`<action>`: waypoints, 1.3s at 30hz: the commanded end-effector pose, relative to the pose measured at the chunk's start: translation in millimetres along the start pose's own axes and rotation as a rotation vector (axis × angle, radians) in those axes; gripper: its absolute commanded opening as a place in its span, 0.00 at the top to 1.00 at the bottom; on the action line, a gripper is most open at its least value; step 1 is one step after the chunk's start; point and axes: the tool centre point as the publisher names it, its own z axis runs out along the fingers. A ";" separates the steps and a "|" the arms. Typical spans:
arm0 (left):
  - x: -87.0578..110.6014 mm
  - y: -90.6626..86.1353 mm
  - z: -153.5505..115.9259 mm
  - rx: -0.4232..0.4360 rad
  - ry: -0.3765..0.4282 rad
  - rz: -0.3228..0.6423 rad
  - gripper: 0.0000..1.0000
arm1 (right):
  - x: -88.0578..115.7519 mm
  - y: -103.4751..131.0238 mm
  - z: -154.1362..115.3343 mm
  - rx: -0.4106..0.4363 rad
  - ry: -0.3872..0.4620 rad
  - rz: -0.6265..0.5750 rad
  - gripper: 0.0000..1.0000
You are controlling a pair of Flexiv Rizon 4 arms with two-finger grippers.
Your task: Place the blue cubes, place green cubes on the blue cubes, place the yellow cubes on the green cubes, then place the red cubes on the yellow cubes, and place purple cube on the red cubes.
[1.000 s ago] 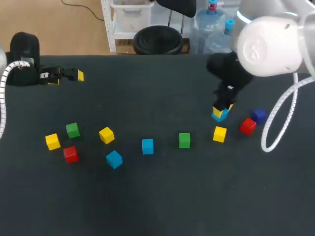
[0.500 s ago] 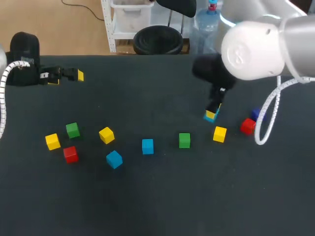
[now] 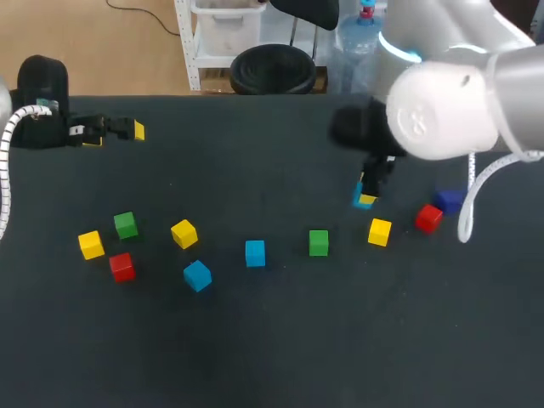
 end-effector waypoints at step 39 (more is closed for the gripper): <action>0.0 -0.1 0.0 0.000 0.000 0.000 0.00 | -65.4 -7.0 14.9 -0.021 0.032 -0.242 1.00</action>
